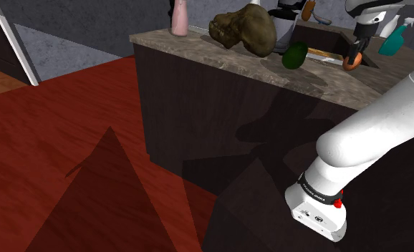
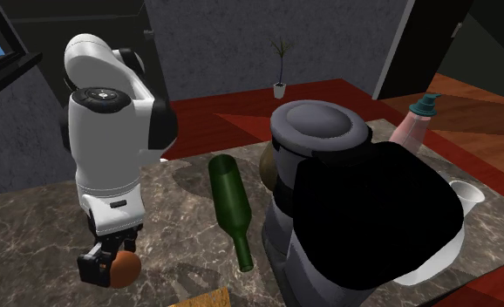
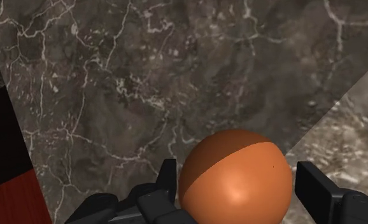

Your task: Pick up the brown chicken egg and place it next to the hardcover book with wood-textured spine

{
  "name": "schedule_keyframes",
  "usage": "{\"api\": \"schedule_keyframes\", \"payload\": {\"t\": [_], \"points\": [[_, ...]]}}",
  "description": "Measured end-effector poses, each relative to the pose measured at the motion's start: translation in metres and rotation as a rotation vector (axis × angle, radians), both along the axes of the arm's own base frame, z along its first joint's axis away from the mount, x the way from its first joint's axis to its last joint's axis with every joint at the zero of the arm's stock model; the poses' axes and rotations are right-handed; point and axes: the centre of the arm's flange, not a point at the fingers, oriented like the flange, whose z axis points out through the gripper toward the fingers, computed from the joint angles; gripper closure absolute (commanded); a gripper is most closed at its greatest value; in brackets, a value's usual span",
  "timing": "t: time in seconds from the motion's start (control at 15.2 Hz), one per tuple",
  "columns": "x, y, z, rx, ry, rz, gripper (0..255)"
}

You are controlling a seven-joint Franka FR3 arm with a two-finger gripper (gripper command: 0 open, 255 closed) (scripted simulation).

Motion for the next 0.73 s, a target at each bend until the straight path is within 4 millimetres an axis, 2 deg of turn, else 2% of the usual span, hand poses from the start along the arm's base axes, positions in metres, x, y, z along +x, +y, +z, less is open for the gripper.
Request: {"api": "schedule_keyframes", "payload": {"t": [0.46, 0.53, 0.73], "points": [[-0.0001, -0.0008, -0.0054, 0.0, 0.0, 0.001, 255], [-0.0004, -0.0007, -0.0054, 0.0, 0.0, 0.001, 0], [-0.001, -0.0002, -0.0093, 0.008, 0.005, -0.002, 0]]}}
